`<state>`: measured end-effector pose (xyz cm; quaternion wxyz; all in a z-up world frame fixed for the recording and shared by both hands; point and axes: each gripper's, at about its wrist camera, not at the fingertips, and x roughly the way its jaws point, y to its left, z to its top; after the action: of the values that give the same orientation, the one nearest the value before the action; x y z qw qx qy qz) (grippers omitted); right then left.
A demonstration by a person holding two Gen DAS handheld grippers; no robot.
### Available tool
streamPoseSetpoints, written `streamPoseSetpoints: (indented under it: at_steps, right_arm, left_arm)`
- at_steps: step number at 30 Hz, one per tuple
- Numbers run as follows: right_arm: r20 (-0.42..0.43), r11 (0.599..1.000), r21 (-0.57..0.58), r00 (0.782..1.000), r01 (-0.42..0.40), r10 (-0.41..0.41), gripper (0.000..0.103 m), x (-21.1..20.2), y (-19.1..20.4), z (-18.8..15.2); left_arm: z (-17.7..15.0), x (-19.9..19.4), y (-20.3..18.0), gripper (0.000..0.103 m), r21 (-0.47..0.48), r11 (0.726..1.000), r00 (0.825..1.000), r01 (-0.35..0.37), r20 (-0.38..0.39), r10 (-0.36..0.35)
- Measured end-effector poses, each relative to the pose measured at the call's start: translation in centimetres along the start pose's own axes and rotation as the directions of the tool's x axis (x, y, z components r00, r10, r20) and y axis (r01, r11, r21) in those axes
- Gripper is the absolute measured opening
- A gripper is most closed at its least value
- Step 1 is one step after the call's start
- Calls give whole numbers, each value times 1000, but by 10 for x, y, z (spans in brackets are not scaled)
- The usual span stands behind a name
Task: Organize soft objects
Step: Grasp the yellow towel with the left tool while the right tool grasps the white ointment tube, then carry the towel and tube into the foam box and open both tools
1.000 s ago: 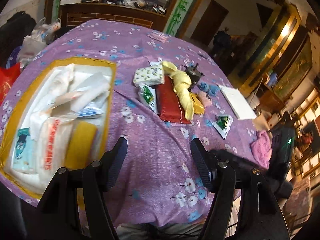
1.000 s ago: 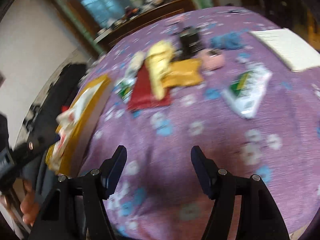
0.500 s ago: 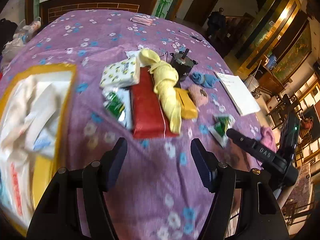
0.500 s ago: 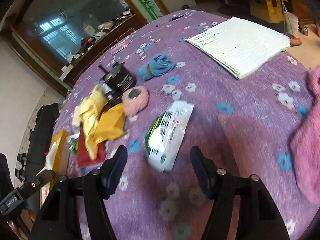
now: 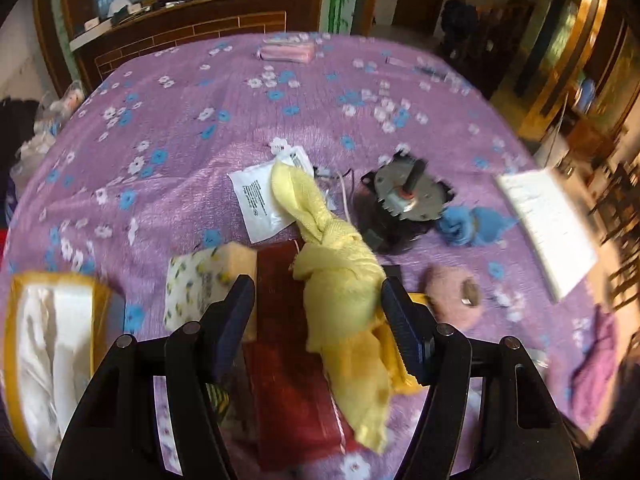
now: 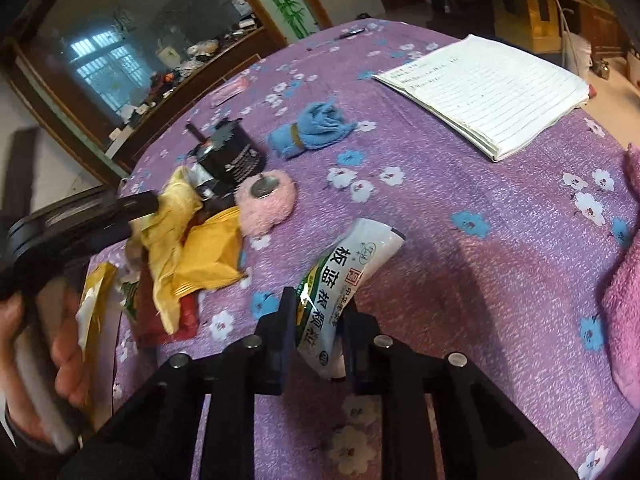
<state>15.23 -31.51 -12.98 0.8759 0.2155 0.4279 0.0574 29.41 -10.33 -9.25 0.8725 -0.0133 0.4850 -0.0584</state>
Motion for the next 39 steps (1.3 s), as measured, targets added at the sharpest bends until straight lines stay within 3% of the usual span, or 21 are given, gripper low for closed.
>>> streamPoseSetpoints:
  at_steps: [2,3,7,10,16,19,21,26,32,36,37,39]
  right_arm:
    - [2,1000,-5,1000,-20,20,18,-5,0,-3]
    - [3,999,-3,999,-39,39,18,-6,1,-4]
    - [-9,991,18,991,-130,130,18,-10,-1,-8]
    - [-26,982,34,983,-183,184,18,-11,0,-14]
    - [-32,973,-5,972,-231,231,18,-20,16,-25]
    - [-58,974,-45,974,-220,217,18,-18,26,-33]
    - [-98,967,-38,964,-251,247,18,-14,31,-38]
    - [-147,957,-97,955,-273,257,18,-10,53,-49]
    - [-187,961,-165,964,-222,191,18,0,73,-59]
    - [-191,962,-174,966,-210,176,19,4,73,-61]
    - [-193,962,-170,965,-214,181,19,4,72,-61]
    - [-189,961,-166,964,-220,188,18,0,73,-60]
  left_arm:
    - [-2,4,1,49,-6,999,999,48,-17,-48]
    - [-4,1,1,35,-5,998,997,70,-18,-70]
    - [-18,-16,-6,31,49,997,998,59,-1,-59]
    - [-29,-31,4,31,12,989,989,150,-2,-150]
    - [-83,-84,41,31,-52,956,957,289,21,-288]
    - [-113,-97,48,31,-55,947,948,316,-21,-318]
    - [-131,-102,48,31,-31,942,941,334,-35,-335]
    - [-156,-100,45,33,-2,959,959,282,-25,-282]
    - [-160,-88,38,49,47,977,978,207,-35,-205]
    - [-166,-78,31,49,97,986,991,133,-22,-131]
    - [-167,-75,33,43,79,989,992,127,-24,-126]
    - [-168,-77,42,42,24,985,985,170,-20,-169]
